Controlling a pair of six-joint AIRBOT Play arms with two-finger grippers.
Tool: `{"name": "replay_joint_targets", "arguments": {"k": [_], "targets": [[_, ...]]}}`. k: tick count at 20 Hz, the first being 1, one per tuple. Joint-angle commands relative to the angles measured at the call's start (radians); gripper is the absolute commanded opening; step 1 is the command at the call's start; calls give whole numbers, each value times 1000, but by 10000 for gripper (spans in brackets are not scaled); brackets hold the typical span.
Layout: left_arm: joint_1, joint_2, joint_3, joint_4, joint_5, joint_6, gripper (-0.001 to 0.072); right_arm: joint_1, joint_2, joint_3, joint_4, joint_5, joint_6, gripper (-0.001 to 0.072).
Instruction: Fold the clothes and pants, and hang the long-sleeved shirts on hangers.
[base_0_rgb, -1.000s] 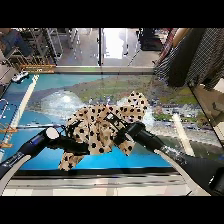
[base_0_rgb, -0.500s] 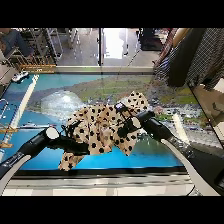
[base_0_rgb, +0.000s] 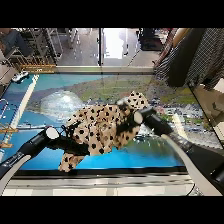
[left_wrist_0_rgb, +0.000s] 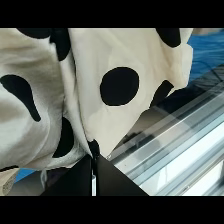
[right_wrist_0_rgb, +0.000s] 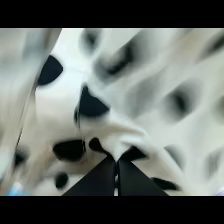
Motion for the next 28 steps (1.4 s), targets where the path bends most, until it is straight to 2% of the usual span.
{"name": "replay_joint_targets", "arguments": {"k": [1,2,3,4,5,6,8,10,13,15,18,21,23,24,25,26,28], "targets": [[0,1,0,-29,-6,0,10,-141,4,155,-9,-141,105,14],[-1,1,3,-48,-5,1,10,-199,-3,158,52,-204,142,14],[-1,1,12,-57,-3,1,10,-253,-16,158,164,-219,137,44],[-1,1,25,-67,-2,9,10,-291,-27,158,285,-159,76,344],[-1,1,43,-71,-2,14,10,-323,-29,158,377,-37,-16,608],[-1,1,62,-76,-2,26,9,-342,-29,158,393,83,-34,553],[-1,1,90,-86,-2,29,10,-350,-28,145,391,264,-8,557],[-3,2,98,-96,-2,39,9,-309,-28,109,416,339,41,561],[-16,1,98,-96,-4,52,10,-176,-29,18,394,246,147,586],[-31,1,98,-96,-5,52,10,-107,-49,-7,286,117,305,583],[-60,1,98,-96,-7,62,9,-91,-116,-1,251,37,436,571],[-84,1,98,-96,-6,74,10,-92,-176,3,204,15,494,476],[-87,1,98,-96,-6,78,10,-92,-187,15,200,-27,489,200],[-87,1,98,-96,-7,78,10,-92,-184,47,188,-18,472,147],[-87,1,98,-95,-6,78,10,-92,-175,93,159,10,447,143],[-87,1,98,-95,-5,78,10,-92,-159,151,123,55,422,58],[-87,1,101,-95,-2,78,10,-92,-115,264,54,146,397,48]]}}
